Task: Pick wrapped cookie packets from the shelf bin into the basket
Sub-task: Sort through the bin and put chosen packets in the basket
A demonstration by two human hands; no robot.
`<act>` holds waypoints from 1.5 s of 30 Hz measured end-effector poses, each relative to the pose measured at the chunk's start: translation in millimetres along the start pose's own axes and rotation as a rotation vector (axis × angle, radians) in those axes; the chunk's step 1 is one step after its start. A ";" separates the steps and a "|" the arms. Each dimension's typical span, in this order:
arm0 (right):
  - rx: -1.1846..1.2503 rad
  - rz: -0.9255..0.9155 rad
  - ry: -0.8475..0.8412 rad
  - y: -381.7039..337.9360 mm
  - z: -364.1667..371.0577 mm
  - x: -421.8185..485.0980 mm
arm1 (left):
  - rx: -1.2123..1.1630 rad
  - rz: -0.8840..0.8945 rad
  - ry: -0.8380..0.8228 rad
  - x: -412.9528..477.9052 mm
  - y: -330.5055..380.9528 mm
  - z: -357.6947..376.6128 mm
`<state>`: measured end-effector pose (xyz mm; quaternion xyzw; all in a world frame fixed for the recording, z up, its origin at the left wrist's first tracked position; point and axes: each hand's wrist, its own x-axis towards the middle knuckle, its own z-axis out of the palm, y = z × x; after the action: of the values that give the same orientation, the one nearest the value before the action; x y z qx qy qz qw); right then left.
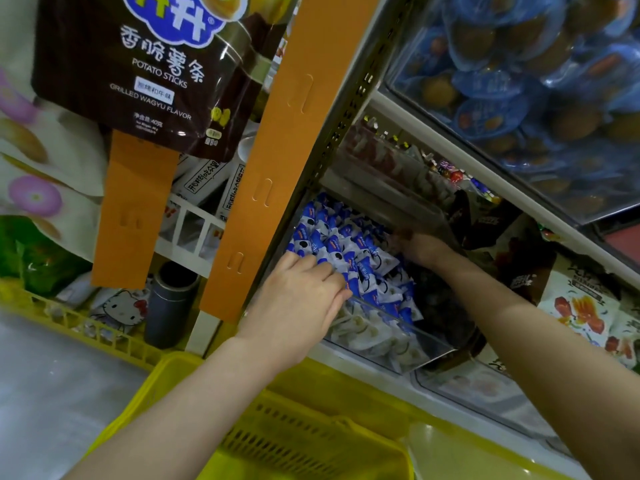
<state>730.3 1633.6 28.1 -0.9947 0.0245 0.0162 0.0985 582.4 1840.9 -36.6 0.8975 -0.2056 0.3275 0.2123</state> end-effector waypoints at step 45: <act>1.050 -0.251 -0.020 -26.8 58.5 -215.8 | -1.200 -0.599 -0.210 -42.0 60.2 -21.4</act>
<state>514.6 1681.2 -16.0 -0.8067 -0.0905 -0.0005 0.5839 511.7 1811.9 -35.3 0.6693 -0.1139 -0.0053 0.7342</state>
